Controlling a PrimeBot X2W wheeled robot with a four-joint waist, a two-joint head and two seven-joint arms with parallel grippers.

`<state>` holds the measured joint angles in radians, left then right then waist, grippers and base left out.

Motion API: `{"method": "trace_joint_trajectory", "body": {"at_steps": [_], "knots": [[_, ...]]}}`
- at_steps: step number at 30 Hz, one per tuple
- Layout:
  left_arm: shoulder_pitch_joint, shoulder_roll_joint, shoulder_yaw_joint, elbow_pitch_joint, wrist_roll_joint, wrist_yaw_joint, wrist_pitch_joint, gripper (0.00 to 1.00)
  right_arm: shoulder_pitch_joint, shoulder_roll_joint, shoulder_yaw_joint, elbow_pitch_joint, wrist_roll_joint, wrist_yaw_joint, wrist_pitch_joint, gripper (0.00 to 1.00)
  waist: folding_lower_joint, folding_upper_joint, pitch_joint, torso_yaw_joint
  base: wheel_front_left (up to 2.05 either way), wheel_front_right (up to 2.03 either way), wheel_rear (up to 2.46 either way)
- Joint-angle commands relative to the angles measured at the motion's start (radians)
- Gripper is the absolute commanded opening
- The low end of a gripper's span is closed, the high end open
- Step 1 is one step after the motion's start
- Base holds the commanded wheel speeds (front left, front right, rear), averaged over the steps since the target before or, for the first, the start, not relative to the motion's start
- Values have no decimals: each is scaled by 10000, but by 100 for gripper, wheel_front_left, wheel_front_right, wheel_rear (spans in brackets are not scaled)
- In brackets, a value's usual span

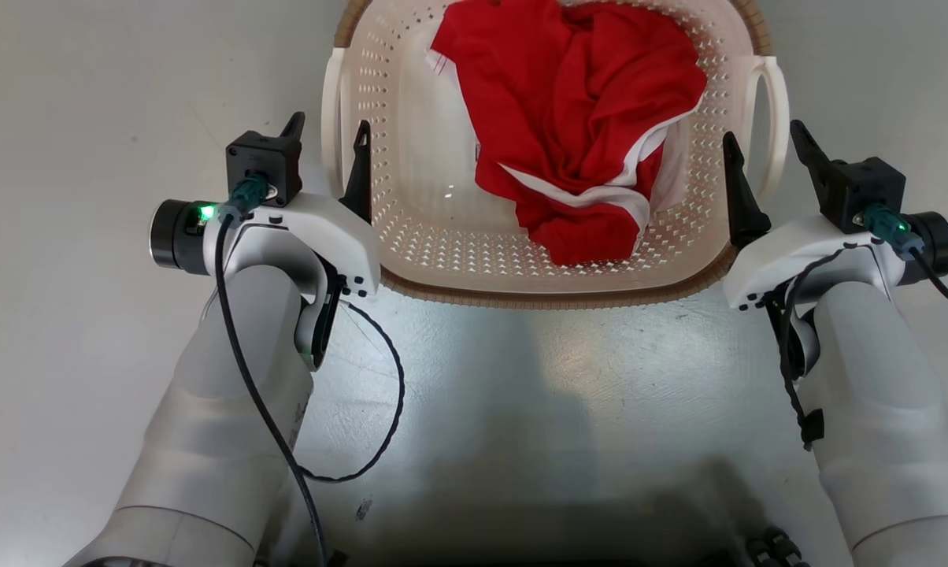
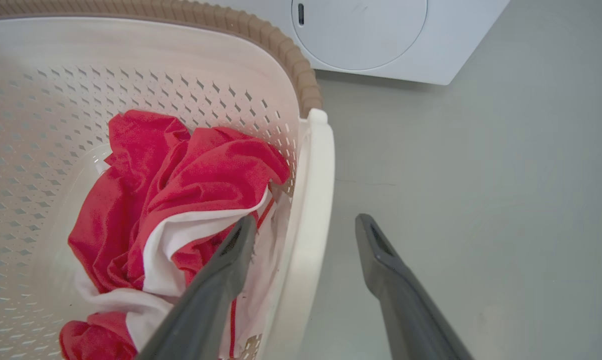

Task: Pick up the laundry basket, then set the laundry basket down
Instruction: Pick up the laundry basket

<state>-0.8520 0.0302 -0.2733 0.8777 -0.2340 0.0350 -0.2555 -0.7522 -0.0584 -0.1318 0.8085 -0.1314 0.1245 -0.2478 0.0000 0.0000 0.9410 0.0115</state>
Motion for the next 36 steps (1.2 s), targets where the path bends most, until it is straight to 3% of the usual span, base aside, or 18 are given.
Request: {"method": "trace_joint_trajectory", "body": {"at_steps": [1, 36], "knots": [[68, 200, 77, -68, 0, 49, -63, 100, 169, 82, 215, -26, 69, 62, -127, 100, 0, 0, 114, 38, 0, 0, 0], [28, 200, -469, 370, -574, 202, -63, 100, 83, 82, 799, 198, 378, 62, -139, 100, 0, 0, 334, 36, 0, 0, 0]]}}
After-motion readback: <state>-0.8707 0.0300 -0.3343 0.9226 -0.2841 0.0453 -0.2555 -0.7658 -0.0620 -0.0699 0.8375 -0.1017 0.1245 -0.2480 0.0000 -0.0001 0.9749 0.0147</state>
